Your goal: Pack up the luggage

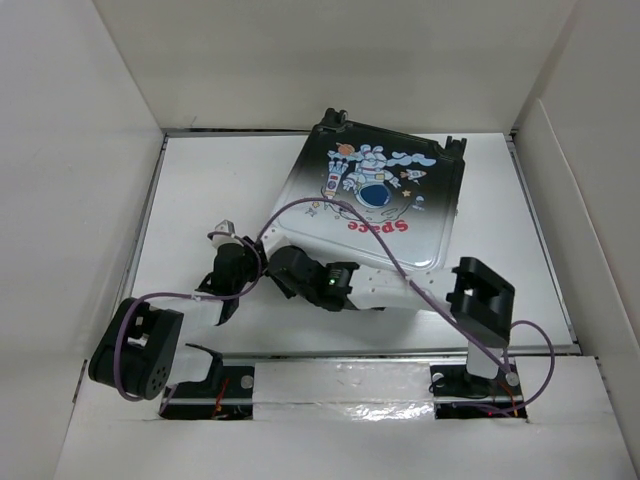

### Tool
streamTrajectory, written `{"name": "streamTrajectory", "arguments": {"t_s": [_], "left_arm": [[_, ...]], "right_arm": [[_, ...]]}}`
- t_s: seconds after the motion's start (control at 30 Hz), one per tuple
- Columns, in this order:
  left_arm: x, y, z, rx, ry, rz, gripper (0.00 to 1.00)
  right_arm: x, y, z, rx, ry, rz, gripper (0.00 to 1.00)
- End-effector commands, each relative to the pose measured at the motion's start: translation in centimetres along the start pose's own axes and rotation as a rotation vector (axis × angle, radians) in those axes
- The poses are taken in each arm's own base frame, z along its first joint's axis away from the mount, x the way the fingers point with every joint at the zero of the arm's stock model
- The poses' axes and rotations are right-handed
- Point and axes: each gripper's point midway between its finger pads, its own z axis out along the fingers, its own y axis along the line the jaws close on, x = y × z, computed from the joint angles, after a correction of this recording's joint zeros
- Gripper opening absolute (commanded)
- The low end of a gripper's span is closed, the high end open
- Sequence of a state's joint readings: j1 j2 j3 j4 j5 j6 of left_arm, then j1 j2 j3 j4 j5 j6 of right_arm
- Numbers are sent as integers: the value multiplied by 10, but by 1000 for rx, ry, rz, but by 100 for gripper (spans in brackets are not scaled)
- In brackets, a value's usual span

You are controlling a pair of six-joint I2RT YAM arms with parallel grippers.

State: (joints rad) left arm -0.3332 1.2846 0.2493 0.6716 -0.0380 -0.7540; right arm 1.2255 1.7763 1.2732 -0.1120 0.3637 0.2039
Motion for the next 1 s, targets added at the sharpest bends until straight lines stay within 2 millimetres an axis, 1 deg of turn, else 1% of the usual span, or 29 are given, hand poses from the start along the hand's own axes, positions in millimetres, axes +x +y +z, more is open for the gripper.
{"name": "streamTrajectory", "arguments": {"t_s": [0.0,0.03,0.07,0.1,0.13,0.2,0.23,0.27,0.3,0.33,0.37,0.4,0.43,0.47,0.5,0.53,0.57,0.6,0.63,0.67,0.7,0.73,0.77,0.8,0.83,0.87,0.9,0.93,0.97], "left_arm": [[-13,-94,-14,343,4,-8,35],[-12,-92,-15,340,0,-5,35],[-10,-87,-15,325,-3,-10,35],[-10,-85,-17,326,-8,-12,35],[-10,-83,-18,320,-13,-20,35],[-7,-79,-21,316,-13,-27,35],[-10,-75,-21,308,-18,-34,35],[-11,-72,-21,304,-20,-44,35],[-14,-70,-23,304,-27,-49,35],[-16,-69,-23,302,-31,-53,36],[-21,-67,-23,293,-45,-52,37],[-22,-66,-24,284,-48,-47,37],[-24,-66,-24,280,-54,-42,38],[-34,-68,-24,274,-77,-42,39],[-36,-69,-25,271,-80,-34,39],[-38,-71,-26,275,-86,-32,40],[-44,-76,-27,284,-99,-29,40],[-49,-75,-28,278,-108,-29,40],[-52,-78,-29,281,-114,-26,40],[-58,-81,-30,282,-129,-26,41],[-60,-82,-32,281,-135,-27,41],[-62,-83,-32,279,-141,-23,41],[-67,-85,-33,282,-156,-20,41],[-68,-85,-34,277,-161,-17,41],[-69,-85,-34,273,-162,-14,42],[-70,-85,-33,270,-165,-6,42],[-70,-85,-33,268,-163,-2,42],[-70,-86,-32,270,-163,0,42],[-70,-85,-32,269,-165,5,43]], "right_arm": [[-143,122,-46,-420,-395,32,0],[-144,126,-39,-421,-394,15,0],[-150,128,-38,-423,-403,4,0],[-168,130,-43,-422,-438,10,0],[-168,133,-37,-421,-434,0,0],[-176,137,-40,-441,-442,-1,0],[-173,137,-39,-438,-439,0,0],[-178,134,-48,-444,-464,14,0],[-175,130,-51,-437,-463,25,0],[-152,125,-46,-425,-416,36,3],[-159,115,-66,-420,-445,56,15],[-154,107,-71,-402,-438,69,30],[-130,98,-71,-383,-393,64,58],[-126,91,-80,-375,-394,66,68],[-136,74,-106,-348,-429,84,76],[-133,62,-115,-316,-425,92,84],[-113,48,-117,-270,-379,82,86],[-125,26,-143,-216,-433,113,87],[-125,3,-149,-161,-435,136,83],[-108,-16,-151,-110,-395,134,78],[-108,-34,-160,-70,-408,153,69],[-119,-71,-183,-9,-469,208,26],[-113,-97,-191,58,-473,243,4],[-98,-125,-193,138,-465,274,0],[-92,-151,-202,195,-480,315,0],[-92,-205,-230,324,-556,389,0],[-71,-229,-231,386,-545,411,0],[-64,-253,-242,443,-571,456,11],[-54,-298,-270,581,-623,508,26]]}}
